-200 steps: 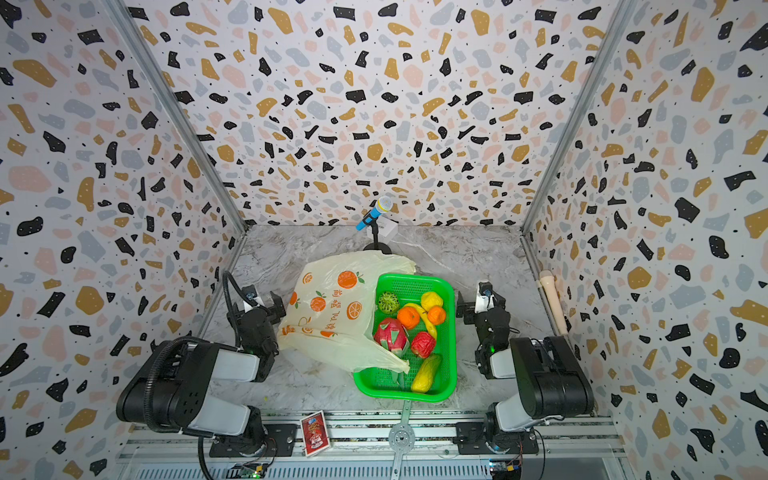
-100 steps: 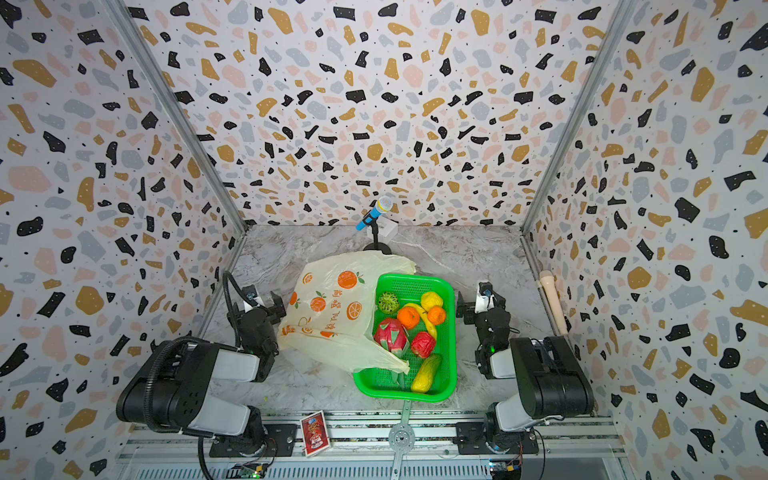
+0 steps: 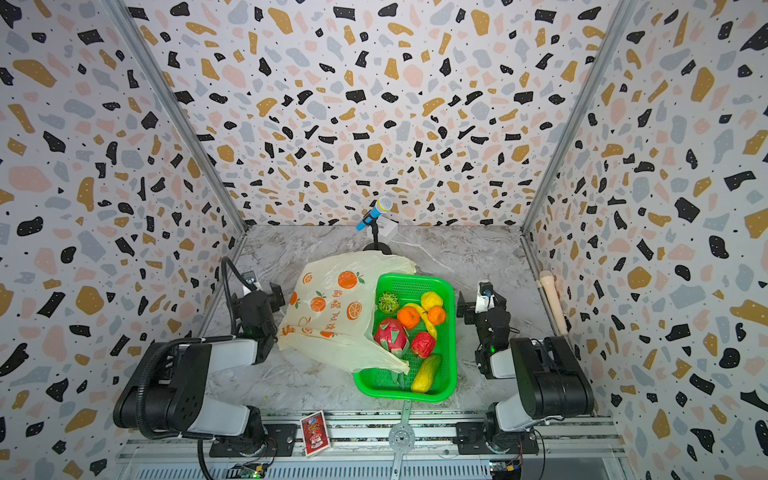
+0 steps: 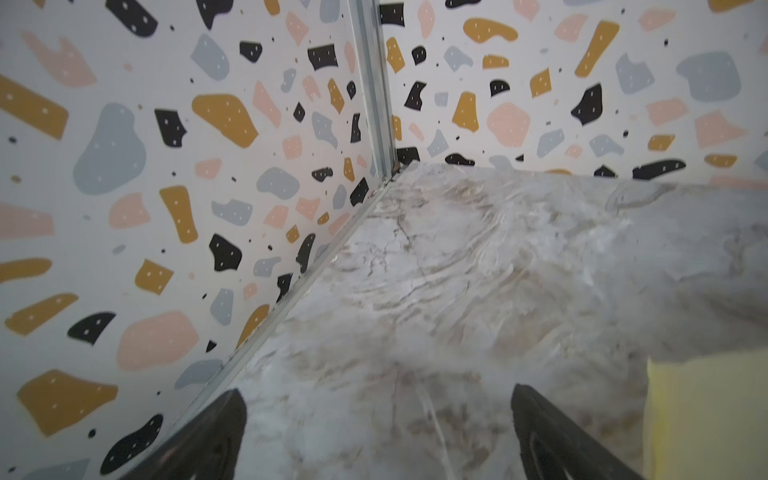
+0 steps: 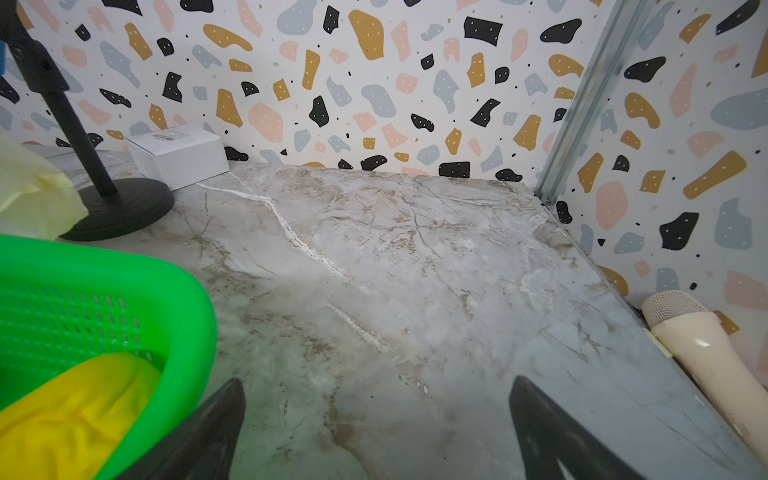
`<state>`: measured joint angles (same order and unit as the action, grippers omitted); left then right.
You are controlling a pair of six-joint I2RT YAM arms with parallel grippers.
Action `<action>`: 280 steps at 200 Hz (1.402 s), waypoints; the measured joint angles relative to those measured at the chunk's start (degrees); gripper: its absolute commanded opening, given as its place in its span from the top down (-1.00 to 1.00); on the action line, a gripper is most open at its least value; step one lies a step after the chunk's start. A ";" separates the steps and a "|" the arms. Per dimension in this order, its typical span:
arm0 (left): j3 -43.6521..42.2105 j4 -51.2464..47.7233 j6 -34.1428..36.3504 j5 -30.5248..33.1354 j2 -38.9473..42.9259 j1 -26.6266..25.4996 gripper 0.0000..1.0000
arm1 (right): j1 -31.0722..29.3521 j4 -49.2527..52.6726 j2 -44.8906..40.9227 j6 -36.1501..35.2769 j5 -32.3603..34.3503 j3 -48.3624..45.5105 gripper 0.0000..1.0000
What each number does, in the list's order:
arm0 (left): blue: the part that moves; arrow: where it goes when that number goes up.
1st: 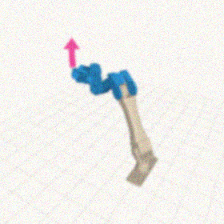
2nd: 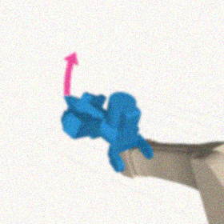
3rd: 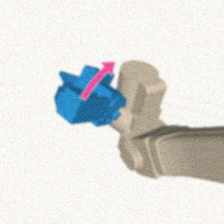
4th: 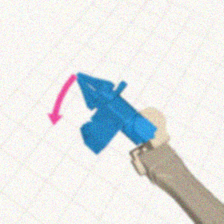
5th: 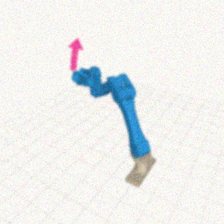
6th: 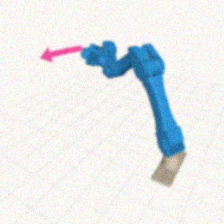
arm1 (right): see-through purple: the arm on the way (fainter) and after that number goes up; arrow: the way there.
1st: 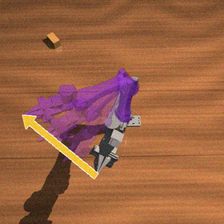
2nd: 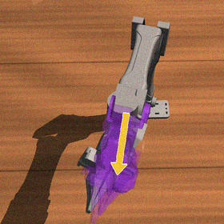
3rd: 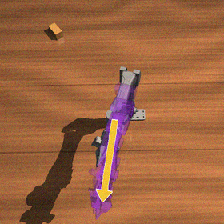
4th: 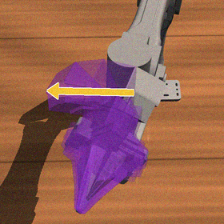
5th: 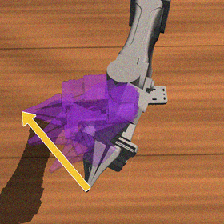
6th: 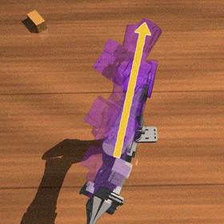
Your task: Place the fruits into the plastic bag
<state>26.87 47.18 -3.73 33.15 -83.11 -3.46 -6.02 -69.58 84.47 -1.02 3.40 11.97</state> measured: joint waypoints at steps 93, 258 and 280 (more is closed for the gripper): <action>15.76 -34.73 -14.58 8.33 10.99 -9.62 -0.93 | -19.47 47.06 -21.09 19.52 24.74 21.40 -0.96; 26.38 -68.43 -8.92 -13.14 4.52 -50.66 -0.78 | -11.13 60.74 -21.79 24.81 18.23 17.20 -0.94; 26.47 -69.02 -8.96 -12.96 3.02 -50.66 -0.67 | -11.13 60.85 -21.79 24.81 18.16 17.20 -0.94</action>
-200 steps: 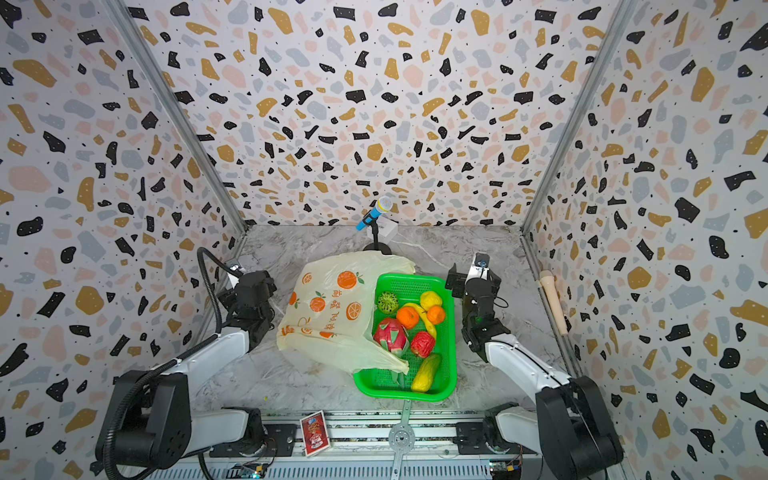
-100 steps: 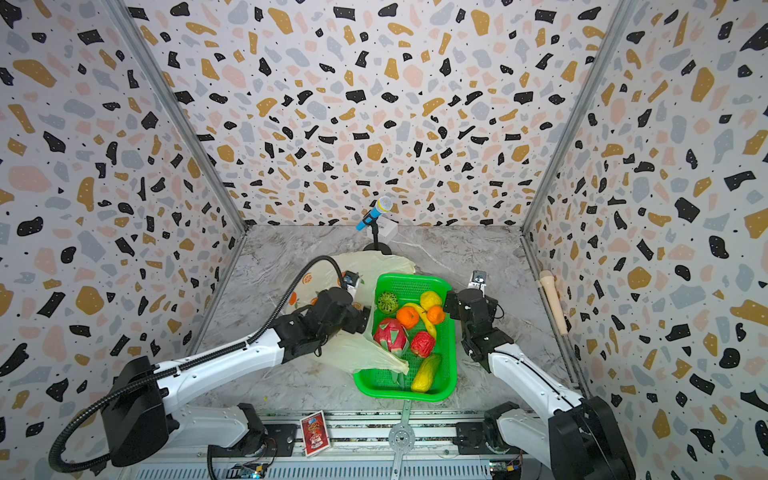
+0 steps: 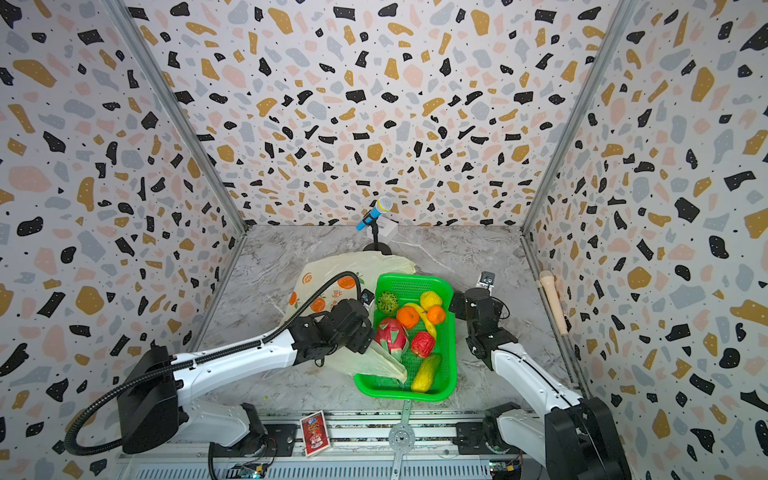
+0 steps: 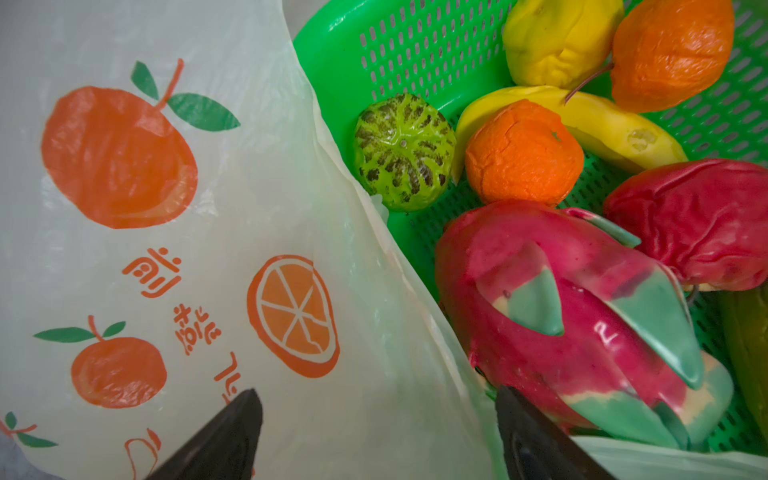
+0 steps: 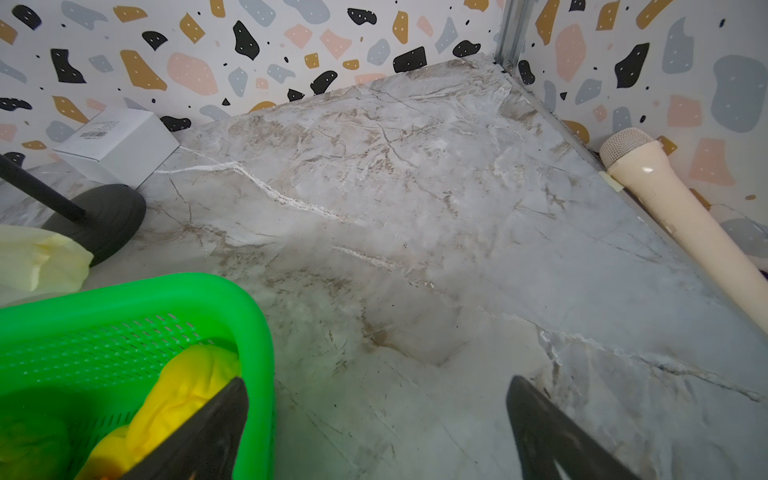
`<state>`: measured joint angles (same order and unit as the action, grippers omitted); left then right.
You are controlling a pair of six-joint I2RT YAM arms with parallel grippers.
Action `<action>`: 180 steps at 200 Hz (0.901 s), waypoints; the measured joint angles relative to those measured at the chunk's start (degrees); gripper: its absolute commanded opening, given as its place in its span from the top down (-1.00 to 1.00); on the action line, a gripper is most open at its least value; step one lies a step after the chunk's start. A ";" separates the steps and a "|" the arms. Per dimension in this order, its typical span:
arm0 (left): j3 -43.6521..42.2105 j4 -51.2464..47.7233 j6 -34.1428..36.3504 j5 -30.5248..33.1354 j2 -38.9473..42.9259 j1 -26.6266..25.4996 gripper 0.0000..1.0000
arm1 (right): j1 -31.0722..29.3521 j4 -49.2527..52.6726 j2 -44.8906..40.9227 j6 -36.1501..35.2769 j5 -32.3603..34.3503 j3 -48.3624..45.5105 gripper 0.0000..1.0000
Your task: Place the fruits into the plastic bag
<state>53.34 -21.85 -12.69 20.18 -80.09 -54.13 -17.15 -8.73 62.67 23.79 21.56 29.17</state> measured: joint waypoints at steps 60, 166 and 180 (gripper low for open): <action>1.75 -1.07 -0.22 1.73 -1.33 0.00 0.66 | 0.00 0.20 0.00 0.02 -0.17 0.00 -0.94; -1.42 5.44 -0.07 -6.71 5.62 2.25 1.00 | -0.13 0.20 -0.50 -0.02 -1.18 0.00 -0.93; -3.17 8.00 -0.42 -11.17 8.33 5.09 1.00 | -0.52 0.17 -0.61 -0.04 -1.97 0.00 -0.92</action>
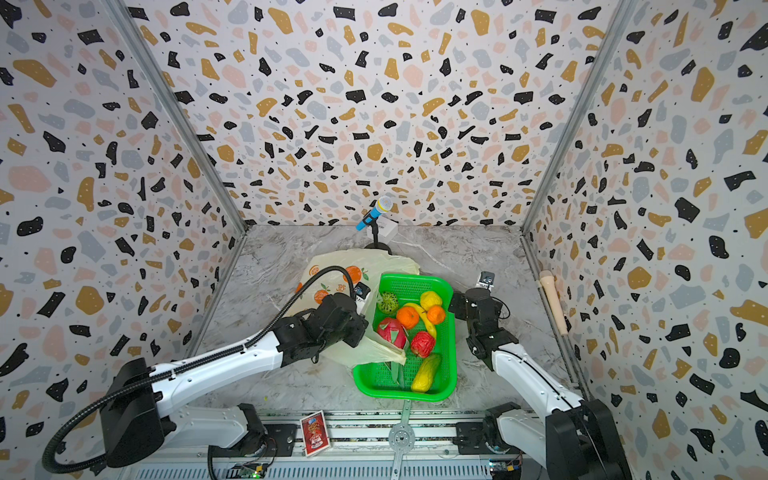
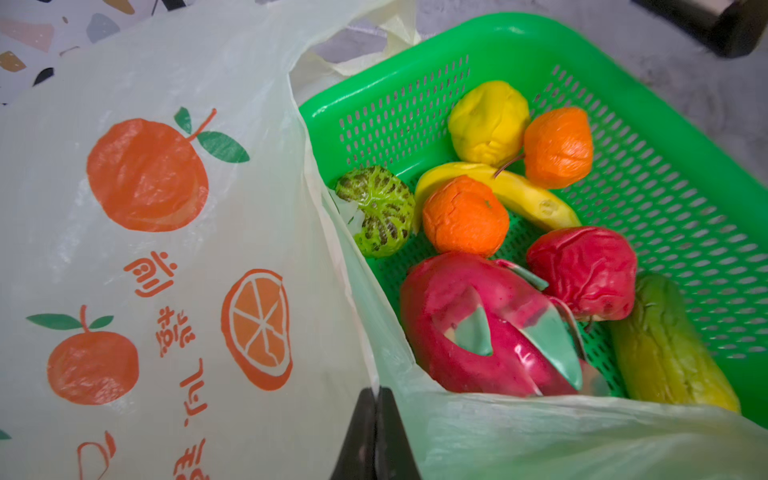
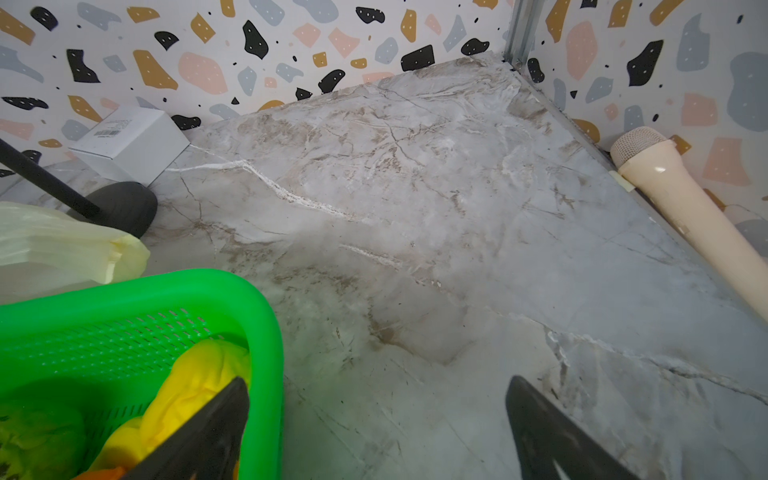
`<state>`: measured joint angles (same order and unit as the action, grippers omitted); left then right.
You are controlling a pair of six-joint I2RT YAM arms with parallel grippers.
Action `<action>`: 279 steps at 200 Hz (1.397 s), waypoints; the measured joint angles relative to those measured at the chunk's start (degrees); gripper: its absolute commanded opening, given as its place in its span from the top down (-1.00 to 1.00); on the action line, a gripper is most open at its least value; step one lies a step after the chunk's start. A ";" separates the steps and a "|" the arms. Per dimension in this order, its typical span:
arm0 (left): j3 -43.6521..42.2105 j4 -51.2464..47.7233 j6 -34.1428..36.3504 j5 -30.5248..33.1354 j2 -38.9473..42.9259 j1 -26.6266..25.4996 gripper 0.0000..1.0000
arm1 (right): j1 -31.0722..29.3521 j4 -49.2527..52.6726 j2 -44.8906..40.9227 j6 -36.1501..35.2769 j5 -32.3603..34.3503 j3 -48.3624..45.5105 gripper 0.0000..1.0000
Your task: Place the fruits into the plastic bag
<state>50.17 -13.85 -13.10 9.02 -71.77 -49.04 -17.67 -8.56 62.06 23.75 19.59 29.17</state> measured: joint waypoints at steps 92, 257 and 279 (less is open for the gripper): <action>-9.01 14.08 -4.50 -25.00 7.98 14.53 1.00 | -11.19 1.27 -0.33 -2.38 -9.79 1.18 -0.90; -15.87 23.85 -8.57 -22.99 18.14 16.41 1.00 | -17.88 5.51 4.26 -0.92 -6.78 6.71 -0.86; -16.09 24.37 -9.01 -22.97 18.38 16.76 1.00 | -20.57 5.14 4.83 -1.90 -8.28 6.71 -0.86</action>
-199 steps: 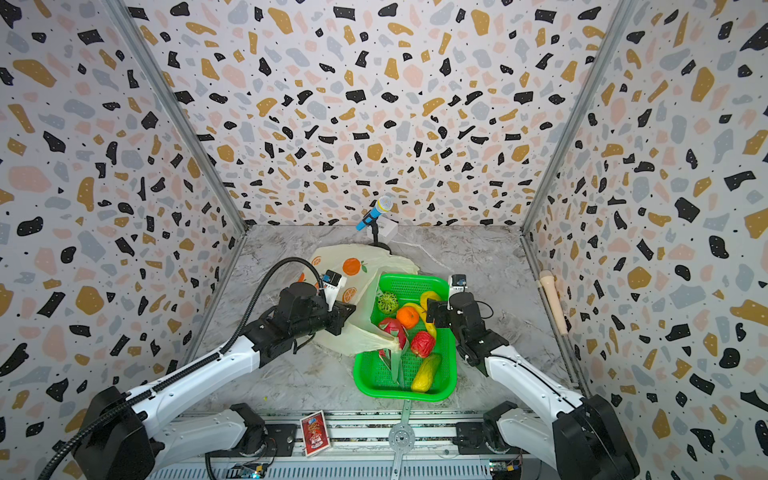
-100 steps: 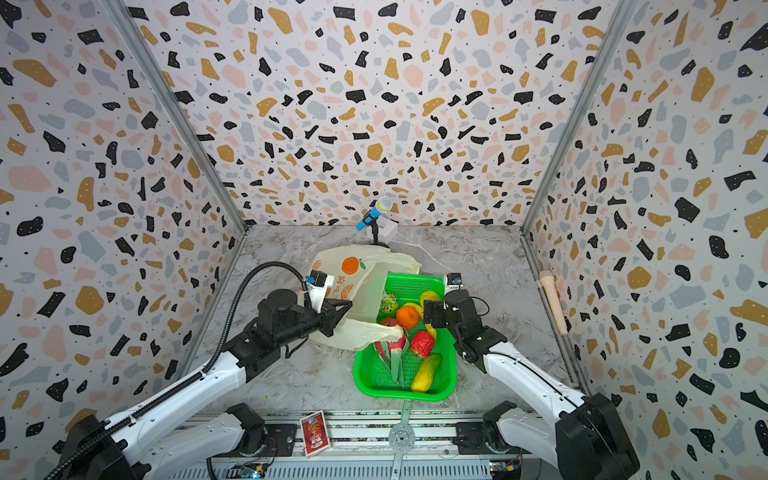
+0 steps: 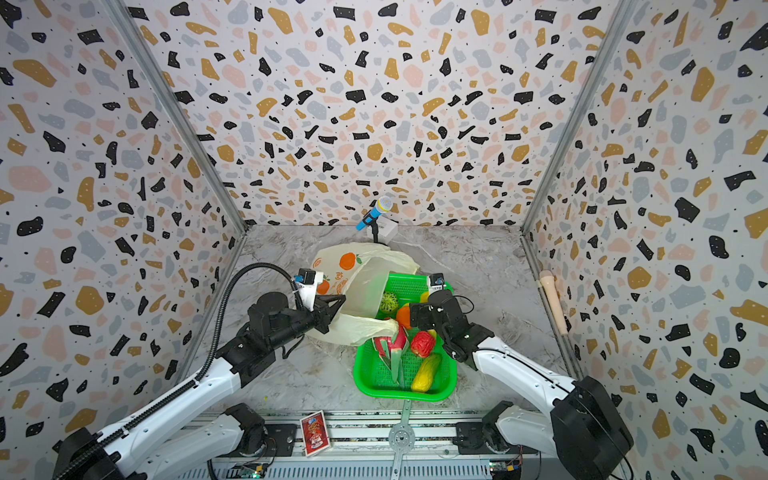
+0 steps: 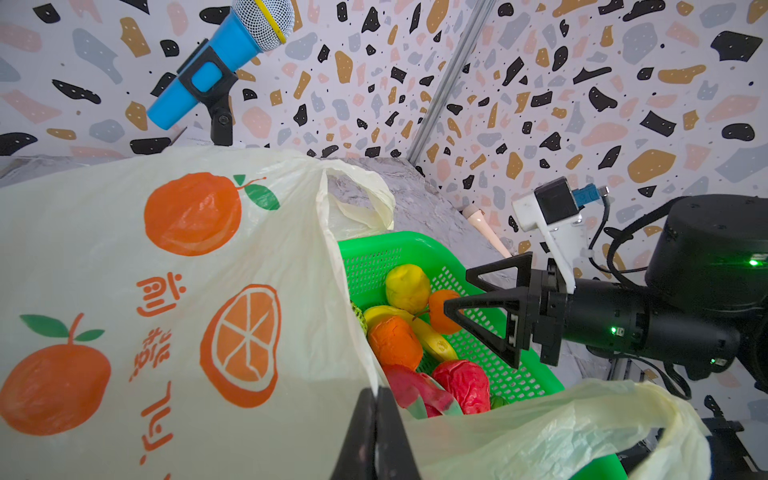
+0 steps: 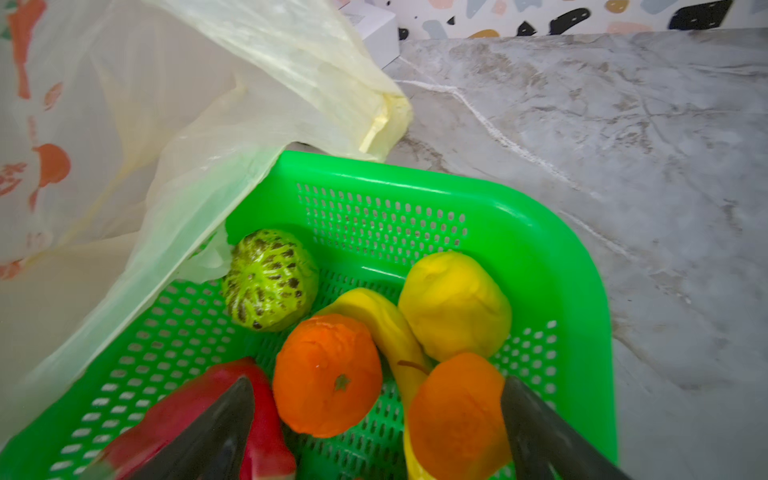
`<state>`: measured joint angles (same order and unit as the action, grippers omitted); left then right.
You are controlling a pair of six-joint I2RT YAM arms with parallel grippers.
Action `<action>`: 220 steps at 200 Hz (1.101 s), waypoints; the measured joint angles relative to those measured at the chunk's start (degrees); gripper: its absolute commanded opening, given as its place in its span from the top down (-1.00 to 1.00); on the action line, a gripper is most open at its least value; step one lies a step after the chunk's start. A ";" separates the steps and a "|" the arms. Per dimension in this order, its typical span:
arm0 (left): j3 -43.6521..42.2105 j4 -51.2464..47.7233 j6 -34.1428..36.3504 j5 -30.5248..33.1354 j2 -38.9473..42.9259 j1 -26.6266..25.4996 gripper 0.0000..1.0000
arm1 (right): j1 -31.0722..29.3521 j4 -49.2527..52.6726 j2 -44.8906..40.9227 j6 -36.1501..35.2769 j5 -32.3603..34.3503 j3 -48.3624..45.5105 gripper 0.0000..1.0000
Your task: Place the fruits into the plastic bag
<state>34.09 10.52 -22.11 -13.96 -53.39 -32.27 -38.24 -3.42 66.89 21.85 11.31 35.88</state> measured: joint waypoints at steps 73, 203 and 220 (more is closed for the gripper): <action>-0.33 0.28 -0.17 1.01 0.02 0.35 1.00 | -9.16 -3.06 0.28 -4.63 -10.03 -2.23 -0.95; -0.52 0.31 -0.02 1.25 0.04 0.35 1.00 | -13.22 7.65 14.40 -5.03 -4.20 7.15 -0.98; -0.66 0.26 0.00 1.25 0.04 0.35 1.00 | -13.22 10.34 17.22 -4.74 -3.63 10.43 -0.98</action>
<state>33.43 10.79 -22.11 -12.71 -53.34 -31.92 -51.46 6.92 84.12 17.10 7.68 46.30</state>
